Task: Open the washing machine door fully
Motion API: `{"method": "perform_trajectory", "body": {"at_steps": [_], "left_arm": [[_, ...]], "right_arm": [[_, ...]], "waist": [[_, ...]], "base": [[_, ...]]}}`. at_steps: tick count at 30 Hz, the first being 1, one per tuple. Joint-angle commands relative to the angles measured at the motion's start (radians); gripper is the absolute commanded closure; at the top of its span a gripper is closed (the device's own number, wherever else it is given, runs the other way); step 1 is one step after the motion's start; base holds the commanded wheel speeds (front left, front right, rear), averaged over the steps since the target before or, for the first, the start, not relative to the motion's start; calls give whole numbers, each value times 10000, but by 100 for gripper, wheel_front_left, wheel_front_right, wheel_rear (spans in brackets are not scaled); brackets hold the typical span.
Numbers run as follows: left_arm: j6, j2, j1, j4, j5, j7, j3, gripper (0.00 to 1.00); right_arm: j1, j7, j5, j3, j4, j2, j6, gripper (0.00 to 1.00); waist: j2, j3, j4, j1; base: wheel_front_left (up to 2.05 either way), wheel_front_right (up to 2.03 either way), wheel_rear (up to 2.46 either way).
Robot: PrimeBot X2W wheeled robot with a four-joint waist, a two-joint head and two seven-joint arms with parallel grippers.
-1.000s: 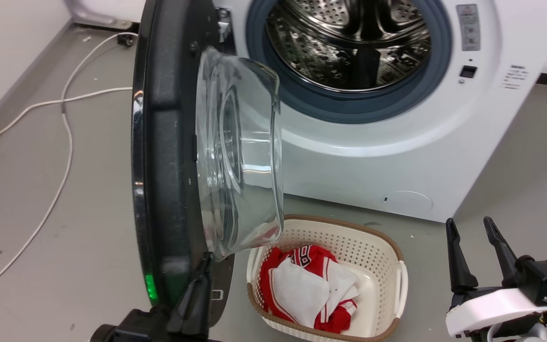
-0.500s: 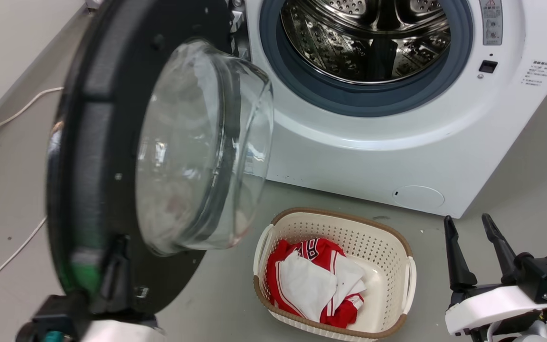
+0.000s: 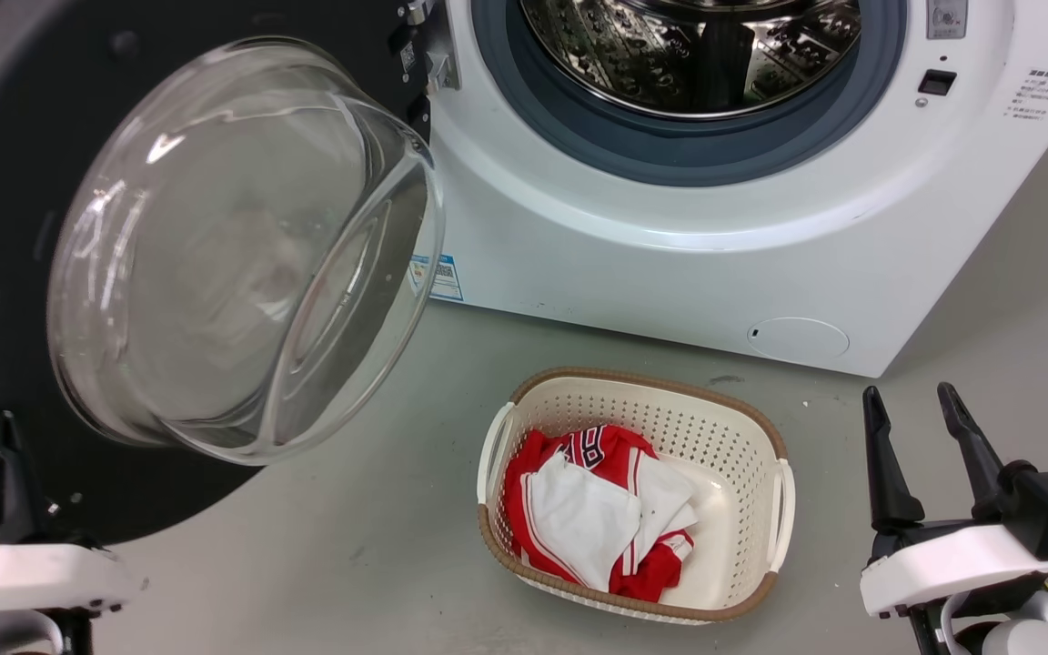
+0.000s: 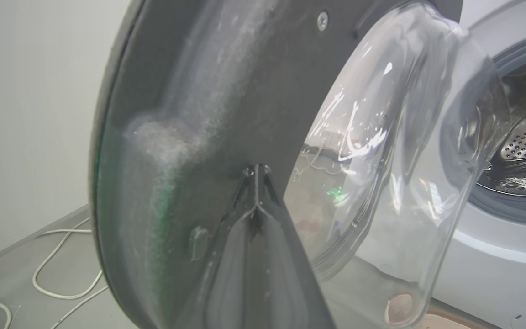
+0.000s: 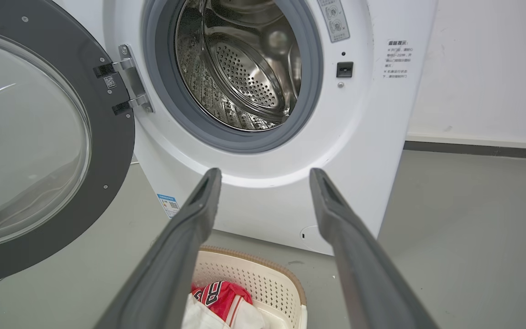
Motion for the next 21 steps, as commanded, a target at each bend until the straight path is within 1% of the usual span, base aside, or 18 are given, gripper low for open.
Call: {"method": "perform_trajectory", "body": {"at_steps": [1,8,16,19,21], "left_arm": [[-11,73,-122,111,-18,-44,100,100],[-209,544,-913,1274,-53,-116,234,100],[-371,803,-1395,2282,-125,-222,302,100],[-156,756,-1010,1894,329,-417,165,100],[-24,613,-723,1469,532,-473,47,100]], "right_arm": [[-94,14,-69,-8,-48,16,-7,0],[-262,-16,-141,-33,0,16,-7,0],[-294,-52,-144,17,108,16,-7,0],[-222,-116,-82,-20,189,16,-7,0],[-181,-120,-37,-36,242,16,-7,0]], "waist": [[0,39,-16,-1],[0,172,-61,-1],[0,117,-147,-1],[0,-38,-288,-1],[0,-114,-336,-1]], "base": [[0,0,0],[0,0,0],[0,0,0],[0,0,0],[0,0,0]]}}
